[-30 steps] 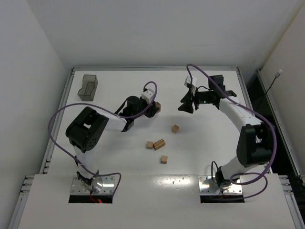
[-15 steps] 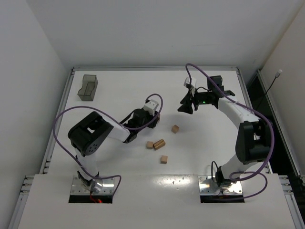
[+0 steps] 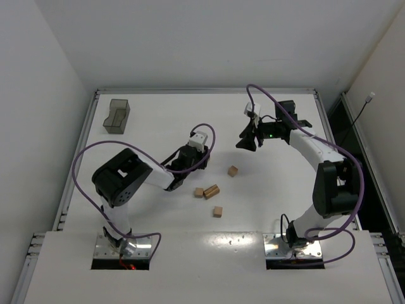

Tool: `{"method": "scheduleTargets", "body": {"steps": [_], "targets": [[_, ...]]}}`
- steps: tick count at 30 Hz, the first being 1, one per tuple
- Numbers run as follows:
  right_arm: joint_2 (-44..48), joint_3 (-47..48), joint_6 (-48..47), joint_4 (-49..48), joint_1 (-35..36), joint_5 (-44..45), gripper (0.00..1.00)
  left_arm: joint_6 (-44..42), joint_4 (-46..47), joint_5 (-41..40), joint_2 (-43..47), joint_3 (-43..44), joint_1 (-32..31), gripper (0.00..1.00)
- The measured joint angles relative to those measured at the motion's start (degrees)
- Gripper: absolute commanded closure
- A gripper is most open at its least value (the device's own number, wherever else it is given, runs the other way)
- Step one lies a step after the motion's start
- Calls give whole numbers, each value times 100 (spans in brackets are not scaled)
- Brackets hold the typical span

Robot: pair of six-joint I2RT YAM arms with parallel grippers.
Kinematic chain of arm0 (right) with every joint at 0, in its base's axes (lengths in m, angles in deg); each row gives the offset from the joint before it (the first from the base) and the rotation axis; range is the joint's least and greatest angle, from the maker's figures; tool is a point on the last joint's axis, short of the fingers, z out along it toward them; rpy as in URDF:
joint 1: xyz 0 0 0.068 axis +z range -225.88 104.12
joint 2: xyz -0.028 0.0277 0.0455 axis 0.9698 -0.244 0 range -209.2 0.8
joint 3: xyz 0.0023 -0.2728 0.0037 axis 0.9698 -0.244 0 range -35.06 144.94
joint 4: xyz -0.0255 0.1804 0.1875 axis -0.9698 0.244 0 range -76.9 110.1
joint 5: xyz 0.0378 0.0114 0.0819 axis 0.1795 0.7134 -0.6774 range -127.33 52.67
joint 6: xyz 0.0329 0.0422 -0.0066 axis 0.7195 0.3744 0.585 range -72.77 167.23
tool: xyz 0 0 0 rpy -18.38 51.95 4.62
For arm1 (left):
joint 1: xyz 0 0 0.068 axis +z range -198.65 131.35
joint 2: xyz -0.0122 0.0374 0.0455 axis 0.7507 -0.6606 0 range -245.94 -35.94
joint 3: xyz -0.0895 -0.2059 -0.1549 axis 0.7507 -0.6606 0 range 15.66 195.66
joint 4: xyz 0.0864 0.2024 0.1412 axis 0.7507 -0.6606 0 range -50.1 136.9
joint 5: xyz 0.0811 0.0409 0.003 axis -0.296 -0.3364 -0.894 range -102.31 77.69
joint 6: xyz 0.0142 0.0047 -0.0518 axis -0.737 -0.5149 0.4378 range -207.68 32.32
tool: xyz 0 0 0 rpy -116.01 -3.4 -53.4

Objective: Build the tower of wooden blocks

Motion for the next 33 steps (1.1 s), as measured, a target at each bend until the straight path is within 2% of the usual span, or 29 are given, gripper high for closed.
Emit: {"method": "scheduleTargets", "body": {"steps": [13,19,24,31,33], "targets": [[0,0,2,-20,-4,-42,49,332,210,-162,-278,188,-17,100],[0,0,0,-22,-4,-76,48,337,313,-271,-330,175,-127,83],[0,0,0,-7,-4,-83,48,306,527,-385,-356,63,-282,79],[0,0,0,22,-7,-85,45,205,610,-503,-358,-24,-431,64],[0,0,0,22,-4,-85,45,199,501,-514,-361,-70,-472,63]]}}
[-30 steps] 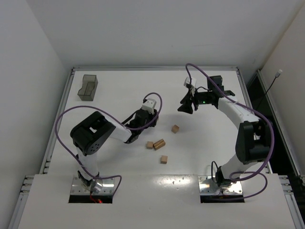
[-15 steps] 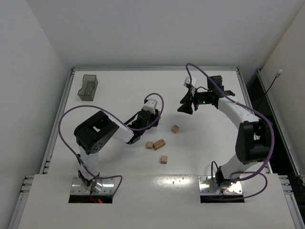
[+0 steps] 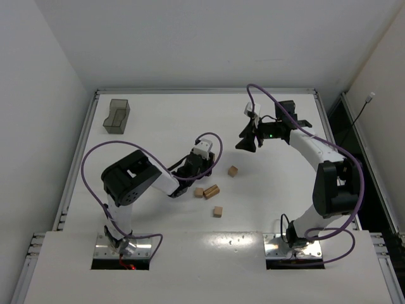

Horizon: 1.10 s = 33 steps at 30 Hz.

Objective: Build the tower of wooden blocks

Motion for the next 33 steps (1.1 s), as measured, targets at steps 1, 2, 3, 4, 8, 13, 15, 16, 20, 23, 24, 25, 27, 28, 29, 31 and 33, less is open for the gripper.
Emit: {"method": "scheduleTargets", "body": {"steps": [1,2,3,4,8,13,15,16,20,23,24,25,27,28,29,31,33], "targets": [[0,0,-2,0,-2,0,45,-4,-81,-7,-13,-37,-26,61],[0,0,-4,0,0,0,44,-9,-166,-9,-28,-83,-52,60],[0,0,-4,0,0,0,44,-13,-227,-24,-57,-122,-85,58],[0,0,-4,-2,-2,0,44,-26,-184,-72,-79,-142,-118,54],[0,0,-4,4,-2,0,44,-15,-175,-153,-79,-142,-203,47],[0,0,-11,7,-2,0,44,-2,-175,-219,-79,-140,-254,44],[0,0,-22,9,-2,0,44,-2,-179,-243,-79,-140,-273,44],[0,0,-28,9,-2,0,44,-2,-188,-256,-74,-140,-284,44],[0,0,-31,13,-2,4,43,4,-278,-293,0,-186,-343,44],[2,0,-35,37,4,76,43,20,-369,-304,173,-345,-407,44],[2,0,-33,63,11,138,43,20,-391,-317,249,-431,-428,44],[2,4,-26,107,22,197,43,15,-435,-332,334,-507,-457,44],[-2,15,50,184,35,358,44,7,-533,-352,529,-678,-509,44],[-17,39,94,238,44,470,44,-7,-573,-369,616,-750,-531,44],[-46,103,136,348,59,636,44,-22,-649,-389,728,-813,-544,44],[-105,216,177,472,94,920,45,-87,-780,-446,909,-874,-546,44],[-166,317,214,557,160,1244,45,-179,-929,-546,1152,-894,-546,44]]}}
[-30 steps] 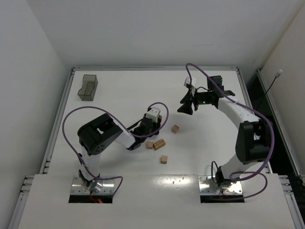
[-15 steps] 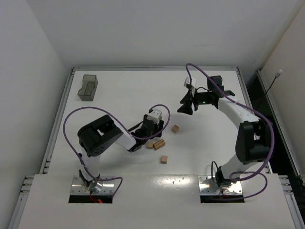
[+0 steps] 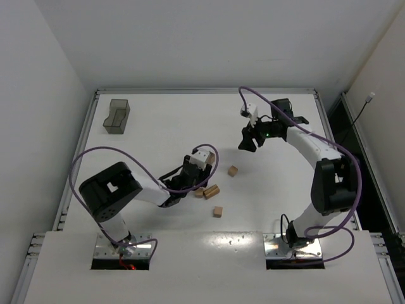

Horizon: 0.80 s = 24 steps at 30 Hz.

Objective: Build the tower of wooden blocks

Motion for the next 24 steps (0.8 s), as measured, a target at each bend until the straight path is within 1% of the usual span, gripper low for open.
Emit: {"method": "scheduleTargets", "body": {"steps": [5,9,10,11,15,16,17,18,19,20,22,24], "targets": [[57,7,-22,125,197,782,43,-326,-407,-332,708,0,0,44],[555,-24,-243,236,393,1353,41,-404,-1095,-503,1147,151,149,44],[743,-11,-321,295,446,1475,40,-387,-1296,-494,1237,219,264,44],[907,37,-402,382,498,1589,40,-365,-1517,-474,1340,293,417,41],[1233,435,-658,610,651,1941,38,-273,-2374,-326,1840,518,1209,35],[1298,498,-767,627,723,2013,35,-256,-2594,-264,2022,551,1414,33],[1360,525,-881,658,772,2065,27,-256,-2793,-240,2194,570,1587,30],[1443,527,-994,697,852,2114,21,-267,-3008,-214,2387,595,1742,28],[1541,527,-1163,776,968,2203,6,-264,-3176,-190,2555,625,1851,24],[1637,527,-1298,852,1086,2225,0,-275,-3320,-164,2706,660,1923,24],[1845,529,-1628,977,1325,2199,0,-282,-3620,-111,2964,745,2059,22],[2031,551,-1740,1078,1471,2098,0,-286,-3888,-81,3180,831,2212,22]]}}
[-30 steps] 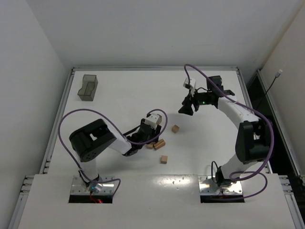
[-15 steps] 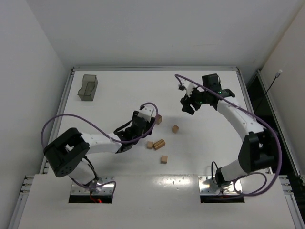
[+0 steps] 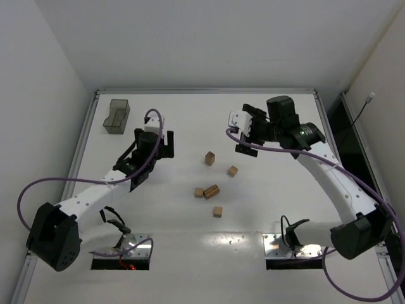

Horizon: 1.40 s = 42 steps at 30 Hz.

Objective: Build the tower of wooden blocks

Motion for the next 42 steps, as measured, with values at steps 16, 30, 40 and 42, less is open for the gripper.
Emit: {"method": "scheduleTargets", "body": {"steps": [16,30,40,42], "targets": [[-1300,466,-1672,2164,2109,-192,70,-686,-1923,1366,538,286,1714,18],[-2865,-13,-385,1069,3005,699,53,-667,-2092,2031,302,374,2411,14],[-3034,-31,-201,658,2870,708,49,-678,-2103,2258,81,393,2704,14],[-3091,-31,-254,654,2785,686,49,-678,-2098,2304,22,404,2761,14]]}}
